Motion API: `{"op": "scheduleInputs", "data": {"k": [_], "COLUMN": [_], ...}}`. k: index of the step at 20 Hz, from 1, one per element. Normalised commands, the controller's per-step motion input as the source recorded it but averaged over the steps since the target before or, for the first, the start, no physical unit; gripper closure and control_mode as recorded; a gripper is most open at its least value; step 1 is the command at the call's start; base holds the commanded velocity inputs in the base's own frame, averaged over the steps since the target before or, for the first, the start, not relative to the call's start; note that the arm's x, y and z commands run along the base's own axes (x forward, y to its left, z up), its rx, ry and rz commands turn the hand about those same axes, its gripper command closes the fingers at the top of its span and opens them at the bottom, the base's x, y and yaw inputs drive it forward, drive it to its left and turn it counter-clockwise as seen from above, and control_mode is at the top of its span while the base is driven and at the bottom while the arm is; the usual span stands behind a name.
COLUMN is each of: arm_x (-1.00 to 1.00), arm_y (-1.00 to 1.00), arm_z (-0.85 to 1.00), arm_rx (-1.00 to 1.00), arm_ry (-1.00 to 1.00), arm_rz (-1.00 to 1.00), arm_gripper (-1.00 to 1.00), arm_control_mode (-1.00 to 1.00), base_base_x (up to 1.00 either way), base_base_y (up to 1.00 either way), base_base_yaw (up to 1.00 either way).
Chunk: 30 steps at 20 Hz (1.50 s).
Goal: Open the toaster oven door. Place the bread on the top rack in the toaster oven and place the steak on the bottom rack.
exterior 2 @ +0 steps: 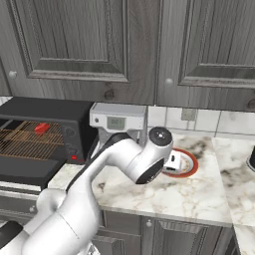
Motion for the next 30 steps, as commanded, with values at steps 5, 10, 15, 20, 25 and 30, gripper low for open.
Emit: {"op": "scheduleInputs", "data": {"k": [5, 10, 15, 20, 25, 30], "arm_x": [0.53, 0.37, 0.28, 0.26, 0.27, 0.30], "arm_y": [-0.04, -0.15, -0.24, -0.20, -0.11, -0.01], "arm_z": [-0.09, -0.16, -0.21, -0.16, -0.11, -0.08], "arm_rx": [0.01, 0.00, 0.00, 0.01, 0.05, 0.06], "arm_ry": [0.00, 0.00, 0.00, 0.00, 0.00, 0.00], "arm_rz": [0.00, 0.01, 0.07, 0.15, 0.08, 0.01], "arm_gripper": [-1.00, -1.00, -1.00, -1.00, -1.00, -1.00], "arm_control_mode": [-1.00, -1.00, -1.00, -1.00, -1.00, -1.00], "base_base_x": [0.00, 0.00, 0.00, 0.00, 0.00, 0.00], "base_base_y": [0.00, 0.00, 0.00, 0.00, 0.00, 0.00], "base_base_yaw": [0.00, 0.00, 0.00, 0.00, 0.00, 0.00]}}
